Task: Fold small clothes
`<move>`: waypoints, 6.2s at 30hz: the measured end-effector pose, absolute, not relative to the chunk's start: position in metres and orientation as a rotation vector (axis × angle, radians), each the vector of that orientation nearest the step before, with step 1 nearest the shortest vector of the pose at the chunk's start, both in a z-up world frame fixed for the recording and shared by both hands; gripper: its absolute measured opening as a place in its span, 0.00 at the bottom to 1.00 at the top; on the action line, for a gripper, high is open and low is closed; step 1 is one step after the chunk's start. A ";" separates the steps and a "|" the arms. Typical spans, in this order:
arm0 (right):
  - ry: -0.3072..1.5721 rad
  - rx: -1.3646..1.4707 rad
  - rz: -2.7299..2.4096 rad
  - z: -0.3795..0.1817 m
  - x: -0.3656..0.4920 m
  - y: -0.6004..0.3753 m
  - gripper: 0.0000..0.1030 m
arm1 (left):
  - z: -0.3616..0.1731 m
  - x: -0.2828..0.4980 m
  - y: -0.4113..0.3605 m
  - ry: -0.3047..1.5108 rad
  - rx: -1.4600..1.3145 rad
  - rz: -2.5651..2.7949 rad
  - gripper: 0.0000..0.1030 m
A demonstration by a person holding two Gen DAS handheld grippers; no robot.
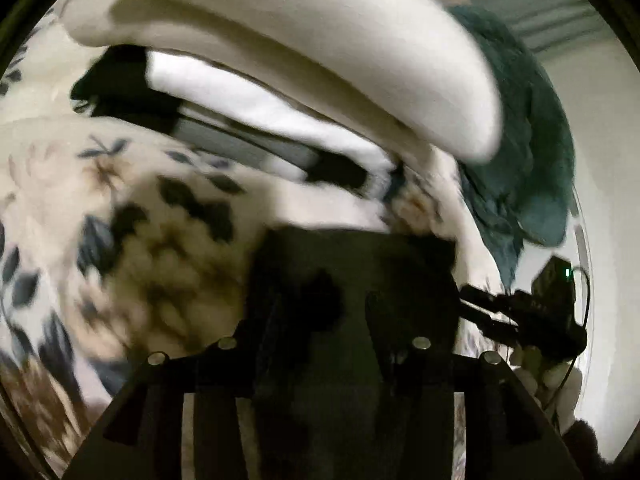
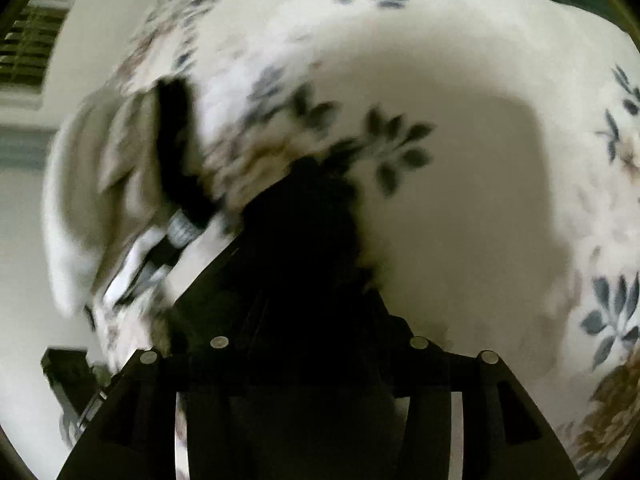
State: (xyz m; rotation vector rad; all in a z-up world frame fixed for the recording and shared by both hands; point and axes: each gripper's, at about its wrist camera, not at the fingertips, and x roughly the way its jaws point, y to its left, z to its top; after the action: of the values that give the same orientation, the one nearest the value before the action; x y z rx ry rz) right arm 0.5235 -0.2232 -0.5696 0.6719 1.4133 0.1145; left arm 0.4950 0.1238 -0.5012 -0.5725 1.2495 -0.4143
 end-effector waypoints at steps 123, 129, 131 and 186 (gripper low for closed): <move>1.306 0.794 0.181 -0.555 0.499 -0.235 0.72 | -0.519 0.495 0.134 1.261 -0.878 -0.377 0.55; 1.445 0.537 0.191 -0.554 0.465 -0.243 0.88 | -0.490 0.408 0.141 1.251 -0.820 -0.334 0.56; 1.467 0.493 0.213 -0.556 0.462 -0.246 0.89 | -0.495 0.368 0.141 1.276 -0.837 -0.300 0.56; 1.641 0.085 0.381 -0.505 0.355 -0.208 0.51 | -0.562 0.284 0.113 1.218 -1.007 -0.033 0.60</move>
State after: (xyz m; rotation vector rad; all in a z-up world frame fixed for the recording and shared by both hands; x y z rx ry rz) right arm 0.3550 -0.2076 -0.5047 0.0848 1.6408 0.3815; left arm 0.2840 0.1129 -0.5621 -1.0068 1.2182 -0.0330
